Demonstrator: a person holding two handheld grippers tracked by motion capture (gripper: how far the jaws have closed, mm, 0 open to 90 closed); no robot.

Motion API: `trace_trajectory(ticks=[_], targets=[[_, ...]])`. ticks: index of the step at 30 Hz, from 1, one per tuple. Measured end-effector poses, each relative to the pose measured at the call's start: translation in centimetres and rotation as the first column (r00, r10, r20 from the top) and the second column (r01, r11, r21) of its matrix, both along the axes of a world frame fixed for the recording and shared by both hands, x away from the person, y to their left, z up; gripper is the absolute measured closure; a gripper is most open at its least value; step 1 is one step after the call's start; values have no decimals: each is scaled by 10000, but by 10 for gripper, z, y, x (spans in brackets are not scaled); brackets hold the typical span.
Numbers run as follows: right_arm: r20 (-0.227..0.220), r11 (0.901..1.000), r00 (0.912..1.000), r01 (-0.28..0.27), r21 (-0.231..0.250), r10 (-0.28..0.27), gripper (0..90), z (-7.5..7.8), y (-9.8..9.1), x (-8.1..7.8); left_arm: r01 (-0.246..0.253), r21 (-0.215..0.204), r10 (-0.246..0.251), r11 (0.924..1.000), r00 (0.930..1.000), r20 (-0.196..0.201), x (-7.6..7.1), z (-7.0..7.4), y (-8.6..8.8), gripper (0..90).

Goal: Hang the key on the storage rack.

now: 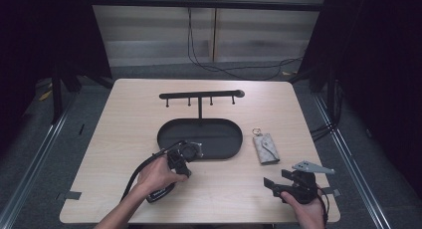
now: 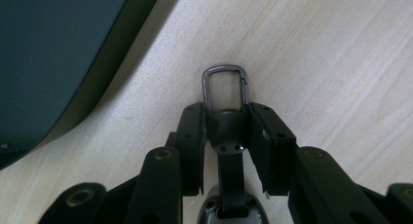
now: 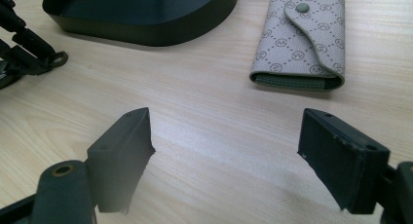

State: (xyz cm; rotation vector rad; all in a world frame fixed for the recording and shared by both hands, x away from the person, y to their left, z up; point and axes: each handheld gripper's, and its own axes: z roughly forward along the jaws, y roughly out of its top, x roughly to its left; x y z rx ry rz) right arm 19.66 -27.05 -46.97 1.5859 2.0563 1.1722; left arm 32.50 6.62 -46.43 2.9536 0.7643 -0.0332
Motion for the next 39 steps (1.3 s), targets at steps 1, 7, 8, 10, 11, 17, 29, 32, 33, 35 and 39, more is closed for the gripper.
trace_trajectory(ticks=[1, 7, 8, 10, 11, 17, 29, 32, 33, 35, 39], targets=[[0, 10000, 10000, 0, 0, 0, 196, 0, 0, 0, 5, -8, -5, 10000, 10000, -1, 0, 0, 0, 673], [-48, 10000, 10000, -19, 26, 19, 195, -1, 0, 1, 3, 36, -3, 10000, 10000, -16, -1, 0, -1, 700], [-51, 10000, 10000, -28, 13, 28, 195, -1, 0, 1, -21, 28, 21, 10000, 10000, -60, -1, 0, -1, 704], [-57, 10000, 10000, -35, 11, 35, 195, -1, 0, 1, -40, 53, 41, 10000, 10000, -69, 0, 1, -1, 704], [-58, 10000, 10000, -26, 8, 26, 195, -1, 0, 1, -47, 39, 48, 10000, 10000, -76, 0, 1, 0, 704], [-105, 10000, 9999, -38, -3, 38, 196, -1, 0, 1, -171, -153, 166, 9997, 9994, -291, 3, 1, 2, 706], [-173, 10000, 9998, 31, 5, -31, 197, -2, 0, 3, -340, -536, 298, 9980, 9965, -775, 9, 6, 10, 706], [-234, 10000, 9997, 63, 47, -62, 196, -2, 0, 4, -522, -811, 461, 9953, 9961, -750, 9, 12, 15, 706], [-244, 9999, 9997, 86, 54, -84, 196, -2, 0, 4, -505, -898, 432, 9947, 9957, -816, 9, 15, 17, 707], [-243, 10000, 9997, 81, 42, -80, 196, -2, 0, 4, -570, -1045, 493, 9929, 9960, -751, 8, 18, 20, 707], [-205, 9999, 9997, 122, 45, -121, 196, -2, 0, 3, -457, -1141, 383, 9924, 9971, -664, 8, 28, 26, 707]])
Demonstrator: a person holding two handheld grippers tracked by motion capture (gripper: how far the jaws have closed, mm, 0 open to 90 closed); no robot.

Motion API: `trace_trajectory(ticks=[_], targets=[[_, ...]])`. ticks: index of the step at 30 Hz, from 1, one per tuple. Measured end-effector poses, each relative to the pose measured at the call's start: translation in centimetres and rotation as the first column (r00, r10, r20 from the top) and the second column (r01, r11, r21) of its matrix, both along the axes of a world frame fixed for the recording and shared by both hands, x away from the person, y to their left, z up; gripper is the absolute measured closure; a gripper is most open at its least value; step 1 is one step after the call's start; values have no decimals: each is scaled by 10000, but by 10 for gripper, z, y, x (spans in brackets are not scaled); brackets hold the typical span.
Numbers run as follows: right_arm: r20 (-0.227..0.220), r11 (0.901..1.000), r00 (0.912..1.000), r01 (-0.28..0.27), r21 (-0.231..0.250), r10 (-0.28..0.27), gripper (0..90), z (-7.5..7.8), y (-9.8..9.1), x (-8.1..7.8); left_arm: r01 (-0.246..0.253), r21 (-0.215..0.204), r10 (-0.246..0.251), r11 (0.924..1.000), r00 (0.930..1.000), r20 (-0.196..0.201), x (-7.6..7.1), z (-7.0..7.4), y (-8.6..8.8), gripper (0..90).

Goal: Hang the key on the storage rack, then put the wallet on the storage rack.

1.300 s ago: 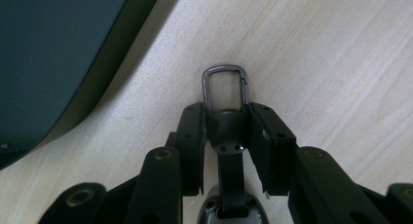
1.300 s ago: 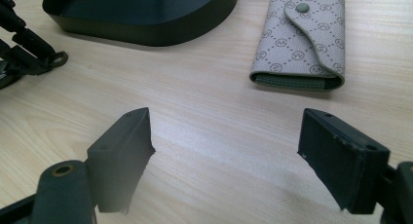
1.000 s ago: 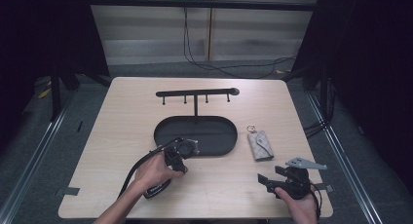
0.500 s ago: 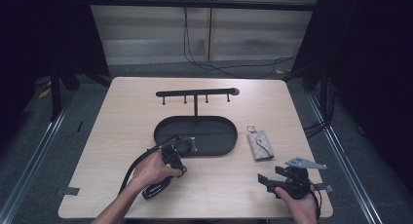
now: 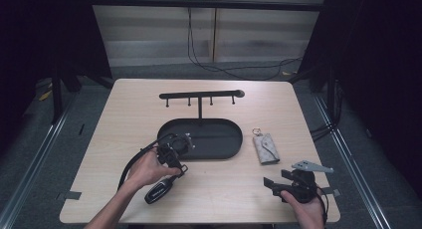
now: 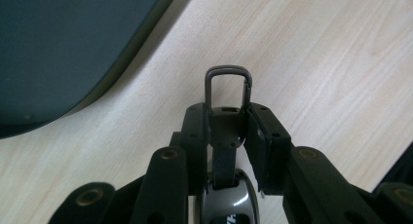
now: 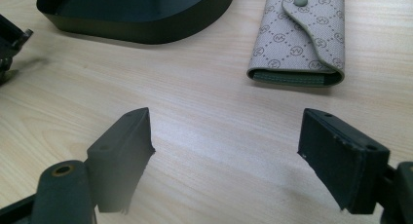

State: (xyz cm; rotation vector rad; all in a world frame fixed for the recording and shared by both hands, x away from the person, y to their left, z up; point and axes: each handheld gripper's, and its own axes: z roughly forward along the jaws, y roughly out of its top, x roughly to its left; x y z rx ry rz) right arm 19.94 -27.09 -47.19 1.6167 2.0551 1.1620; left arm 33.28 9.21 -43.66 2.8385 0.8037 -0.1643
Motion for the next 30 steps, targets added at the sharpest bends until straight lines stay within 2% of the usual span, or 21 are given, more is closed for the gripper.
trace_trajectory(ticks=[6, 8, 11, 13, 15, 17, 20, 30], targets=[[17, 10000, 10000, -23, -50, 24, 196, 0, 0, 0, -235, -96, 237, 9997, 9995, 212, -1, 17, 8, 707], [27, 10000, 10000, -27, -42, 27, 196, 0, 0, -1, -179, -71, 180, 9998, 9995, 258, -1, 20, 10, 707], [23, 10000, 10000, 11, -46, -10, 196, 0, 0, -1, -272, -251, 279, 9993, 9992, 301, 0, 26, 15, 707], [21, 10000, 10000, 6, -49, -6, 196, 0, 0, -1, -205, -160, 210, 9997, 9992, 351, 1, 31, 19, 707], [2, 10000, 10000, -11, -56, 11, 196, 0, 0, -1, -325, -246, 335, 9992, 9985, 427, 1, 35, 22, 707], [5, 10000, 10000, -14, -46, 15, 196, 0, 0, 0, -233, -252, 244, 9994, 9988, 424, 3, 40, 25, 707], [-4, 10000, 10000, 17, -58, -17, 196, 0, 0, 0, -360, -419, 382, 9985, 9979, 518, 2, 46, 28, 707], [-70, 10000, 10000, 7, -47, -8, 195, -1, 1, 2, -461, -549, 498, 9974, 9964, 688, 6, 66, 39, 707]])
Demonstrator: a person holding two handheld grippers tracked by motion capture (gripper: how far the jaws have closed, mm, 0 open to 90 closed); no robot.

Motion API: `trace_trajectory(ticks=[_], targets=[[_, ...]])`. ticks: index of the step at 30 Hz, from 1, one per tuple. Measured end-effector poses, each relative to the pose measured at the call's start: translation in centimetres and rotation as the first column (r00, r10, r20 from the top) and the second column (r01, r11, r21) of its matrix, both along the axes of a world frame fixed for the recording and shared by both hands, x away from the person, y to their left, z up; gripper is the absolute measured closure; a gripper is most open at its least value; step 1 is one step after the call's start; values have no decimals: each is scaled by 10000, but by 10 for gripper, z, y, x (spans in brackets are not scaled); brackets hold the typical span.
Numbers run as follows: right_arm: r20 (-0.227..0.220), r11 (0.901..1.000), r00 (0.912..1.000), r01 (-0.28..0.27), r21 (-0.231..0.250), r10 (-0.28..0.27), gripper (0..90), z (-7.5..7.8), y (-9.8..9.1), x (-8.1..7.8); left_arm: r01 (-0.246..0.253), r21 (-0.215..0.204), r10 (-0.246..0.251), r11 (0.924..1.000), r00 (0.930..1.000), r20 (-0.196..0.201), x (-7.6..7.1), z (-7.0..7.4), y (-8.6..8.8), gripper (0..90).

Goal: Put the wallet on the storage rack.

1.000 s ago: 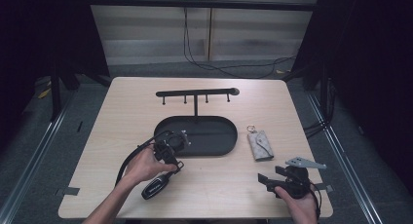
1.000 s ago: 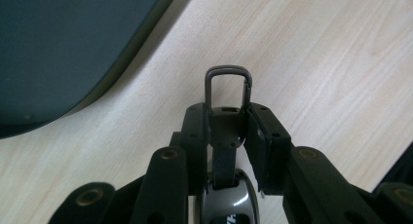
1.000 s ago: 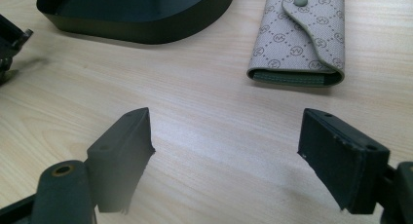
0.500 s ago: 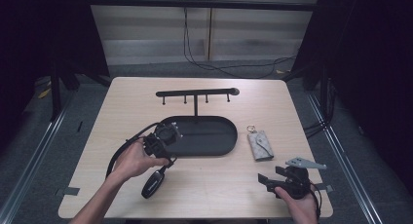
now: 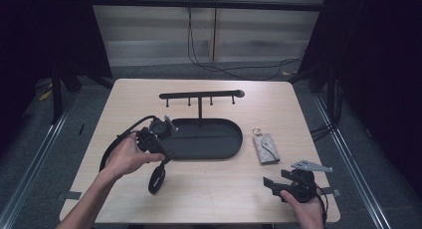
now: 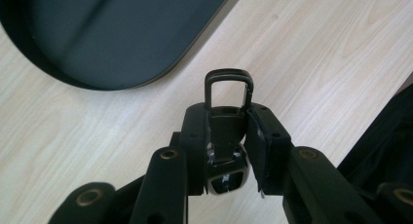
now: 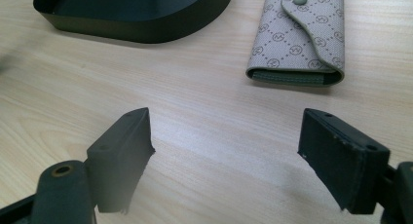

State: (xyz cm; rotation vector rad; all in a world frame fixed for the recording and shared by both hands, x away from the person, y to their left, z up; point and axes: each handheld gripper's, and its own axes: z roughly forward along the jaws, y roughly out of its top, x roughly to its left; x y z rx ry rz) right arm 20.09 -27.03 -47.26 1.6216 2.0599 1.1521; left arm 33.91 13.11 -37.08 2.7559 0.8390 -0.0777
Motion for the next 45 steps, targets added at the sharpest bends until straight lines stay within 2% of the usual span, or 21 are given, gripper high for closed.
trace_trajectory(ticks=[5, 14, 19, 21, 26, 28, 37, 40, 43, 45], targets=[[39, 10000, 10000, 42, 17, -42, 194, 0, 0, -1, -34, -122, 35, 9999, 10000, 57, -1, 6, 4, 707], [49, 10000, 10000, 20, 6, -20, 192, 0, 0, -2, -29, -104, 32, 9999, 9996, 292, 0, 21, 9, 707], [54, 10000, 10000, 28, 1, -28, 191, 0, 0, -2, -160, -170, 165, 9997, 9994, 301, 2, 25, 11, 708], [47, 10000, 10000, 37, 7, -37, 190, 0, 0, -2, -85, -138, 88, 9999, 9998, 188, 3, 27, 12, 708], [34, 10000, 10000, 27, -3, -27, 191, 0, 0, -1, -441, -250, 449, 9987, 9985, 322, 8, 31, 16, 708], [35, 10000, 10000, 26, -5, -26, 190, 0, 0, -1, -405, -158, 407, 9991, 9991, 140, 10, 32, 16, 707], [51, 10000, 10000, 7, -14, -7, 190, 0, 0, -1, -680, -4, 680, 9977, 9972, 308, 19, 45, 12, 707], [42, 10000, 10000, 17, 10, -17, 189, 0, -1, -2, -515, 235, 507, 9984, 9982, 327, 21, 47, 10, 707], [34, 10000, 10000, 0, -9, 0, 187, 0, 0, -1, -618, 195, 611, 9979, 9975, 359, 26, 49, 10, 707], [36, 10000, 10000, -25, -9, 25, 182, 0, 0, -1, -581, 308, 573, 9978, 9980, 271, 27, 51, 10, 708]])
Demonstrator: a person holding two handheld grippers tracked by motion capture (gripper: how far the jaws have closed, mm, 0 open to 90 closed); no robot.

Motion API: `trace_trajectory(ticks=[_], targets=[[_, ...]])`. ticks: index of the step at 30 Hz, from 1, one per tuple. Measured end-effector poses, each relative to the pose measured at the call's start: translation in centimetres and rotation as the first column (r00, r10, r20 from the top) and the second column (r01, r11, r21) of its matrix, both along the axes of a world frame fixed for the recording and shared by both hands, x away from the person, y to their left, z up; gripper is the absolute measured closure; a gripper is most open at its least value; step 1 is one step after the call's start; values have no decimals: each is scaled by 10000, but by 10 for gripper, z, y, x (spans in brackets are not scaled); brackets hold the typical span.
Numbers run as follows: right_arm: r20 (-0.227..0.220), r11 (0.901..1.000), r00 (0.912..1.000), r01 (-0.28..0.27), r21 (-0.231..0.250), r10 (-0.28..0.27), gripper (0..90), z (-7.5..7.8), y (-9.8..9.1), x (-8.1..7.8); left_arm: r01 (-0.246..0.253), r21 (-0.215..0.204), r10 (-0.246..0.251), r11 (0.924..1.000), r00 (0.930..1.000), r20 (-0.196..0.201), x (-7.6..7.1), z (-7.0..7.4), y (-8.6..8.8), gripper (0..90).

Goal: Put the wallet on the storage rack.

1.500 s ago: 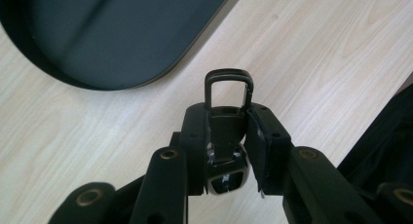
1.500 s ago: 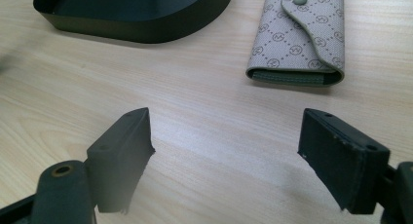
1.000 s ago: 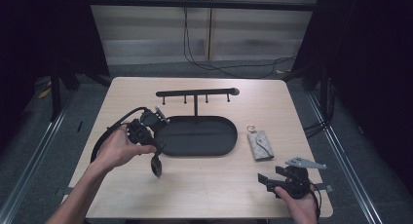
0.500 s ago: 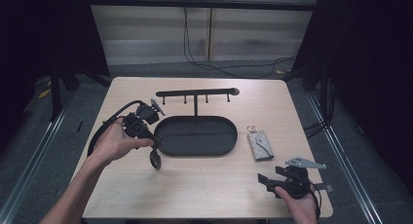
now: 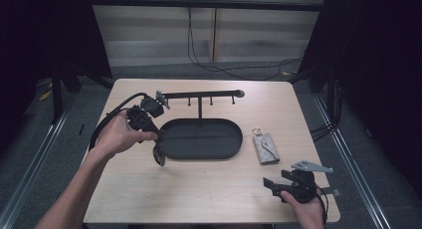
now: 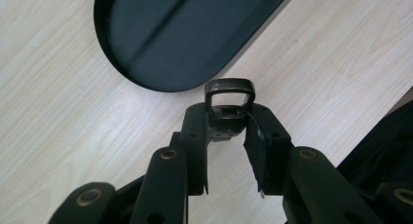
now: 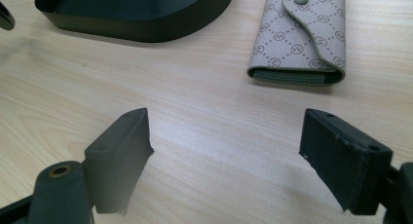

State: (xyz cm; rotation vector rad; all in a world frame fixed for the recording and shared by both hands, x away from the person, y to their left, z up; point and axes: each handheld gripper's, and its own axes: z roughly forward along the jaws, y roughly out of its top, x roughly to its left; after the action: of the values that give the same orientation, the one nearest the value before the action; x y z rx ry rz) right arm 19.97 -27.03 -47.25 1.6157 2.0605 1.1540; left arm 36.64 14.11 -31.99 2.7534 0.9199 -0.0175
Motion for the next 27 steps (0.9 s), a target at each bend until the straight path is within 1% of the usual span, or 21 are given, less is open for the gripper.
trace_trajectory(ticks=[1, 3, 4, 8, 10, 13, 15, 16, 17, 19, 21, 22, 23, 25, 27], targets=[[9, 10000, 10000, -19, 9, 19, 178, 0, 0, 0, -76, -51, 76, 10000, 10000, 59, 0, 1, 0, 707], [53, 10000, 10000, -48, 41, 48, 174, 0, 0, 0, -15, -23, 15, 10000, 10000, 21, 2, 3, 0, 707], [64, 10000, 10000, -62, 51, 61, 171, 0, 0, 0, -150, -23, 151, 9999, 9998, 89, 2, 5, -1, 707], [64, 9999, 9999, -104, 82, 104, 156, 1, 0, 0, -90, 115, 90, 9999, 10000, 27, 6, 10, -2, 707], [81, 9999, 9999, -104, 83, 103, 156, 1, 0, 0, -184, 97, 184, 9998, 9998, 11, 9, 12, -3, 707], [111, 9999, 9999, -90, 76, 89, 156, 1, 0, 0, -455, 150, 455, 9989, 9990, -3, 14, 14, -3, 707], [105, 9999, 9999, -114, 91, 113, 156, 1, 0, 0, -488, 174, 490, 9987, 9988, -72, 18, 16, -3, 708], [102, 9999, 9999, -117, 86, 116, 156, 1, 0, 0, -488, 174, 490, 9987, 9988, -72, 18, 16, -3, 707], [105, 9999, 9999, -115, 89, 114, 156, 1, 0, 0, -615, 262, 616, 9978, 9981, -16, 20, 17, -4, 707], [106, 9999, 9999, -115, 103, 114, 156, 1, -1, 0, -641, 249, 643, 9976, 9979, -70, 22, 19, -4, 707], [109, 9999, 9999, -127, 104, 126, 156, 1, 0, 0, -689, 360, 691, 9970, 9976, -48, 25, 20, -5, 707], [105, 9999, 9999, -131, 104, 130, 156, 1, 0, -1, -732, 349, 734, 9967, 9973, -41, 26, 20, -6, 707], [104, 9998, 9999, -135, 113, 134, 156, 1, 0, -1, -730, 394, 735, 9966, 9972, -106, 28, 20, -6, 707], [92, 9998, 9999, -143, 125, 142, 157, 0, 0, 0, -835, 463, 837, 9954, 9965, -25, 32, 22, -7, 707], [91, 9998, 9998, -155, 134, 154, 157, 0, 0, 0, -885, 477, 888, 9949, 9960, -48, 35, 25, -8, 707]])
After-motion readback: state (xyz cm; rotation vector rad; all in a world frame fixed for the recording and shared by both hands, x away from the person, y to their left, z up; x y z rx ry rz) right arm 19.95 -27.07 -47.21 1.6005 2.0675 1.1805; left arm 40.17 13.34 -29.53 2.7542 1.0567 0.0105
